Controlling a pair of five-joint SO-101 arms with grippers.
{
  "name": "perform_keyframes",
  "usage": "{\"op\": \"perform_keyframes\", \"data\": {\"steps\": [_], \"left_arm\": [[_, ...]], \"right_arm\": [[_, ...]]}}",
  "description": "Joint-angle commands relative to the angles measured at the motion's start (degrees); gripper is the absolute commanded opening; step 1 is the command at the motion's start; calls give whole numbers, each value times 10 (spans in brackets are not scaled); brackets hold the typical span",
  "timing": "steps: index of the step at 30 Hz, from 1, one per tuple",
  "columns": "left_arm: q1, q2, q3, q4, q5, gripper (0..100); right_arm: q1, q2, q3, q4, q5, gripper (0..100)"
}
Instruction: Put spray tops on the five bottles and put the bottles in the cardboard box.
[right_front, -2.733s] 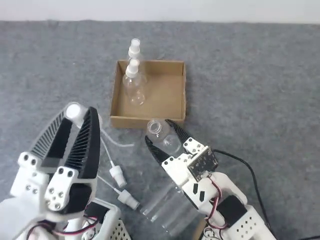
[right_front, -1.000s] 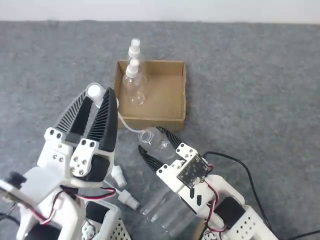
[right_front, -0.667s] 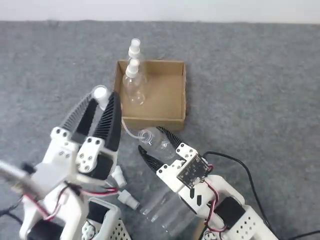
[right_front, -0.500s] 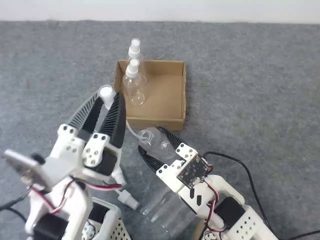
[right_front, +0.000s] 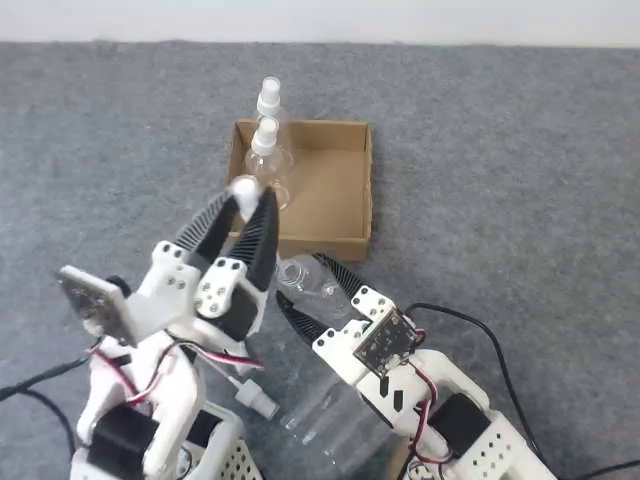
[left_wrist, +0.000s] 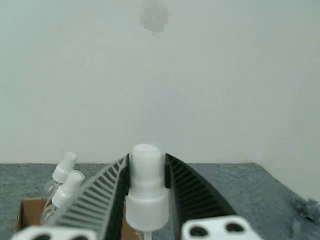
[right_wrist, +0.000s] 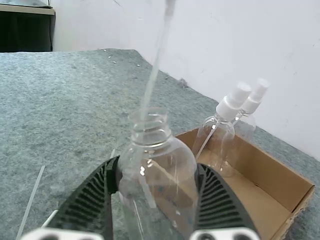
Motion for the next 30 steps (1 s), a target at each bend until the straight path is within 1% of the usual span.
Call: {"op": "perform_keyframes", "data": {"steps": [1,7,8,12,18,24,30], "left_arm": [[23,-2,-2,-7,11,10],[28,-2,3,18,10,11],[28,-2,3,21,5,11],[28,-2,3,41,-50,12],[28,-2,0,56,-54,16],[29,-2,-1,69,-54,125],[29,-3,-24,102,-52,168]], "right_arm": [[-1,-14,7,-5,7,6],[-1,-15,7,-5,7,6],[-1,-15,7,-5,7,6],[-1,-15,7,-5,7,6],[-1,-15,7,-5,7,6],[-1,-15,7,-5,7,6],[10,-15,1,-5,7,6]]}}
